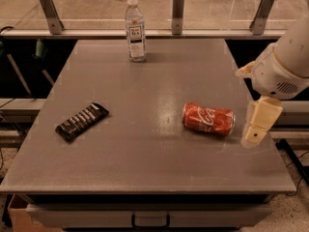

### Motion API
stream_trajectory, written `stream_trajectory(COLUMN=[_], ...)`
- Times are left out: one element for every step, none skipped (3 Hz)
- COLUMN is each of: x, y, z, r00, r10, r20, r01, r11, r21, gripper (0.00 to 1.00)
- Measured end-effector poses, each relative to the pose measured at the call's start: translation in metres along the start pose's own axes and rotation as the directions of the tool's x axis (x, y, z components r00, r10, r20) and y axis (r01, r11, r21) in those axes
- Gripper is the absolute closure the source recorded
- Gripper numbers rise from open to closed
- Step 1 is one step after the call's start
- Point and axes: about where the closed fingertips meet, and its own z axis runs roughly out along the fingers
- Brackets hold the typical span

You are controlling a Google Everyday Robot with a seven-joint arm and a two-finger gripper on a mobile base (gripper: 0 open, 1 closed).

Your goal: Move coke can near blue plastic bottle

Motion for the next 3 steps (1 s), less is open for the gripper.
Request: stream_trajectory(x=[-0.004,-0.003,-0.012], y=[-0.002,0.001,0.001], z=[0.032,0.053,0.063], r00=[1.000,1.000,0.999], r10=[-0.012,0.000,0.007], r20=[0.021,0.025,0.038], r01=[0.013,0.001,-0.004], r11=[0.9993,0.9977,0.9961], r21=[-0.036,-0.068,-0.088], gripper=[0.00,0.00,0.18])
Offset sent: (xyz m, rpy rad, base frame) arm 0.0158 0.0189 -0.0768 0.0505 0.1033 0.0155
